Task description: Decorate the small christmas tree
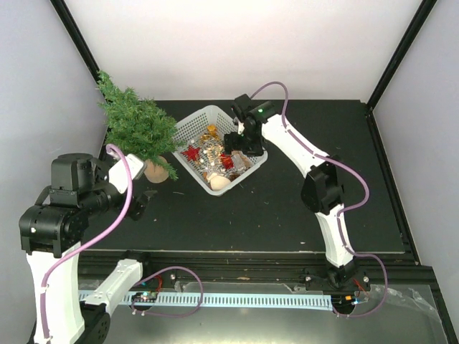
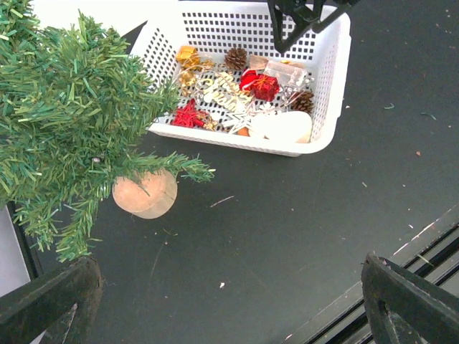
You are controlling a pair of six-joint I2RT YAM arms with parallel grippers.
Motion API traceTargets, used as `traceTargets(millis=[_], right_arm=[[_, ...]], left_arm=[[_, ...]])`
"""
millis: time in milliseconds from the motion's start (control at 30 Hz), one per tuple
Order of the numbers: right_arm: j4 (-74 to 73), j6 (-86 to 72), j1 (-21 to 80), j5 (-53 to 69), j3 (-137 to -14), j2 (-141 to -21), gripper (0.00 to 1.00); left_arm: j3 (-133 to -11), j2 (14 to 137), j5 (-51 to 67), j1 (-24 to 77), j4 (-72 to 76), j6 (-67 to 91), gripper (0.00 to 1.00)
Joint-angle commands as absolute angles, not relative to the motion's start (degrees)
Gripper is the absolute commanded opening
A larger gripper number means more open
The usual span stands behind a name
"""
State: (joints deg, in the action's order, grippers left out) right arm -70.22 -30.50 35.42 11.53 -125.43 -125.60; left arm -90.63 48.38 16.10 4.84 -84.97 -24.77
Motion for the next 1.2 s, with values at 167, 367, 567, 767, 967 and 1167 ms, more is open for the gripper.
traceTargets(millis=[167, 367, 567, 767, 967, 1167], right_arm=[[-67.5, -31.9, 33.7, 9.1, -121.0, -127.3, 0.86], [-65.0, -32.9, 31.8, 8.2, -115.9, -127.3, 0.86], [-64.7, -34.2, 30.8, 5.8, -114.0, -127.8, 0.86], [-64.1, -36.7, 30.1, 0.1, -106.1, -122.8, 0.86], [-62.2, -41.5, 27.9, -4.5, -93.8, -113.8, 0.86], [-60.5, -49.5, 21.7, -9.1, -75.5, -100.1, 0.86]], left_arm=[[-91.7, 47.2, 19.3, 2.4, -83.8, -23.7, 0.99], [-91.2, 46.4, 21.5, 0.9, -83.9, -23.3, 0.99], [-90.9, 46.5, 21.8, 0.6, -84.1, -23.4, 0.99], [-91.1, 47.1, 21.8, 0.6, -83.6, -23.4, 0.99], [-92.8, 48.7, 22.2, 0.7, -83.1, -23.6, 0.99], [-94.4, 50.3, 22.8, 0.9, -82.8, -24.4, 0.99]])
